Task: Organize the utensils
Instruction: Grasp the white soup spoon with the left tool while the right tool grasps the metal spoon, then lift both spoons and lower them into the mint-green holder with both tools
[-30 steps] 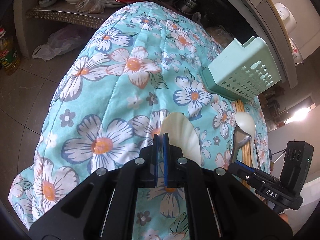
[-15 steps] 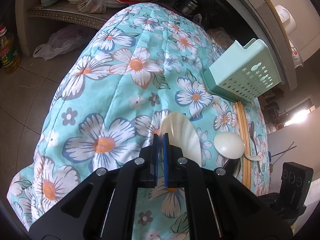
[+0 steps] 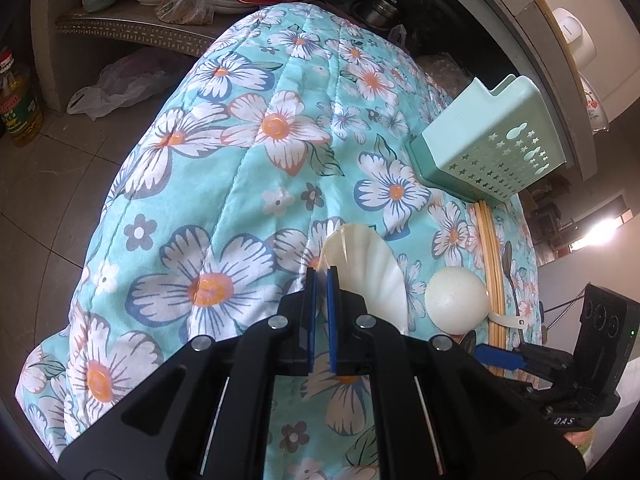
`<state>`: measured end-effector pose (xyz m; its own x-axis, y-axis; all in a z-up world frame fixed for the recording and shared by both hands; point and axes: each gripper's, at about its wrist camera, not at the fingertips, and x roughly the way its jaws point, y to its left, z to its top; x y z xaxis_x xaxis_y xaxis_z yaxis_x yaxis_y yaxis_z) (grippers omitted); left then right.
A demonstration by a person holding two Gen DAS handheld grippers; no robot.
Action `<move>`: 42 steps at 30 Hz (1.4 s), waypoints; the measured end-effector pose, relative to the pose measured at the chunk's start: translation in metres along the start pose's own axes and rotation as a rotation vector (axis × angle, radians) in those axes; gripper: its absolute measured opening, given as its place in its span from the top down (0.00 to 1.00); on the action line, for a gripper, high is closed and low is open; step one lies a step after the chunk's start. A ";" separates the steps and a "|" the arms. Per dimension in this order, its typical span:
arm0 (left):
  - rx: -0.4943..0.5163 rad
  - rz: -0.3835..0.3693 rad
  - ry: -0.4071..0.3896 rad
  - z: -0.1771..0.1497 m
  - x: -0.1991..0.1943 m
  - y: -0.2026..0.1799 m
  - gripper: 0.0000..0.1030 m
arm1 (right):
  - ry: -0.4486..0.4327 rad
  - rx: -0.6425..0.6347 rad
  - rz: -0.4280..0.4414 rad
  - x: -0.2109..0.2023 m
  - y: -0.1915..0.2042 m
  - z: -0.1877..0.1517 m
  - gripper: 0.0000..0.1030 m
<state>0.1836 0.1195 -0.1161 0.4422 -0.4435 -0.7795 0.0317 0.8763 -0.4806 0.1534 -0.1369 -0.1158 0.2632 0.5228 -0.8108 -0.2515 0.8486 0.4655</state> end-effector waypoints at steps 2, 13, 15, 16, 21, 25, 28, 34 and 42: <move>-0.001 -0.003 0.003 0.001 0.001 0.001 0.95 | -0.014 -0.002 0.024 0.005 -0.002 0.009 0.57; 0.014 0.010 0.016 0.014 0.000 0.002 0.77 | 0.013 -0.075 0.043 0.032 0.016 0.025 0.86; 0.034 0.016 0.028 0.019 0.002 -0.001 0.71 | 0.016 -0.091 0.047 0.032 0.019 0.025 0.89; 0.048 0.024 0.034 0.021 0.003 -0.003 0.70 | 0.016 -0.100 0.049 0.033 0.020 0.024 0.90; 0.133 0.078 0.057 0.031 0.013 -0.018 0.71 | 0.014 -0.134 0.056 0.032 0.025 0.025 0.93; 0.207 0.142 0.070 0.030 0.021 -0.032 0.79 | 0.004 -0.148 0.061 0.028 0.026 0.022 0.95; 0.276 0.190 0.067 0.024 0.021 -0.043 0.88 | -0.008 -0.143 0.068 0.023 0.024 0.019 0.96; 0.308 0.221 0.031 0.016 0.005 -0.052 0.95 | -0.073 -0.140 0.059 -0.001 0.022 0.013 0.96; 0.291 0.212 -0.096 0.020 -0.057 -0.071 0.99 | -0.279 -0.187 -0.035 -0.076 0.030 0.013 0.96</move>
<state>0.1740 0.0862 -0.0290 0.5476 -0.2385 -0.8020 0.1776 0.9698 -0.1671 0.1380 -0.1502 -0.0352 0.5131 0.5173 -0.6850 -0.3971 0.8505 0.3449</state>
